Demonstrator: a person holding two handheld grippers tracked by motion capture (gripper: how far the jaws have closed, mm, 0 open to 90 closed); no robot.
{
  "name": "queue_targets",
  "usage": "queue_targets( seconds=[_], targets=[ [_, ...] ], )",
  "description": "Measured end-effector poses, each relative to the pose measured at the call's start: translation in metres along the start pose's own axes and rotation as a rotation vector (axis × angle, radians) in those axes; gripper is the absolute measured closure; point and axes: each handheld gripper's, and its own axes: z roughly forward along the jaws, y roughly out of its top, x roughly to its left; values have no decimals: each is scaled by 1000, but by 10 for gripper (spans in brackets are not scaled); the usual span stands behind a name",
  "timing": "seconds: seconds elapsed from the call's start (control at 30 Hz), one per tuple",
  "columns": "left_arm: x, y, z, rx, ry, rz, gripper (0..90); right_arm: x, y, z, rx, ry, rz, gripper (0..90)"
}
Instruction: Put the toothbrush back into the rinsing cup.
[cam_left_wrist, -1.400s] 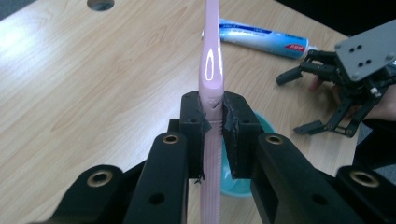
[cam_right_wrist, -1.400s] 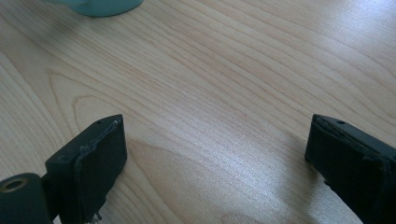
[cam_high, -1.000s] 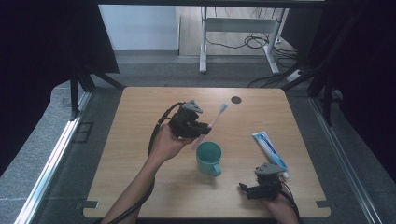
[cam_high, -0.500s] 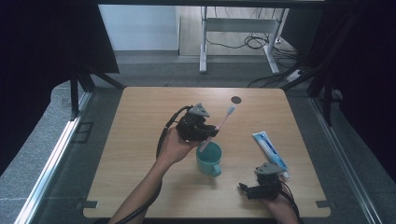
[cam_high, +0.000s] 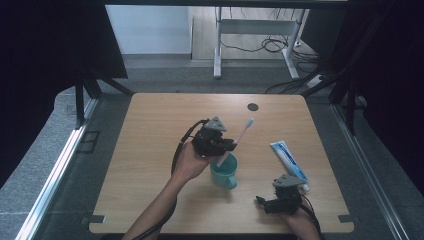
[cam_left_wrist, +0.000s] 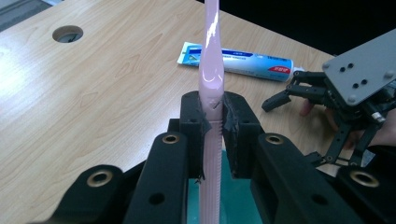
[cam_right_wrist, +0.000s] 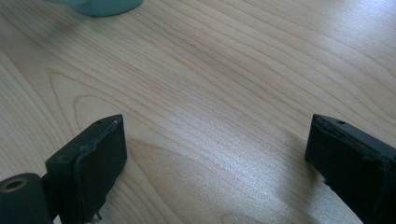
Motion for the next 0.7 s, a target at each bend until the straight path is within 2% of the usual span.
queue_targets(
  seconds=[0.13,0.17,0.7],
  targets=[
    [1,-5,3,-1,-6,-4,794,0,0,0,1,1,-1,51],
    [0,-8,5,-6,-8,-20,794,0,0,0,1,1,-3,51],
    [-1,-26,10,5,4,-22,794,0,0,0,2,0,-4,51]
  ],
)
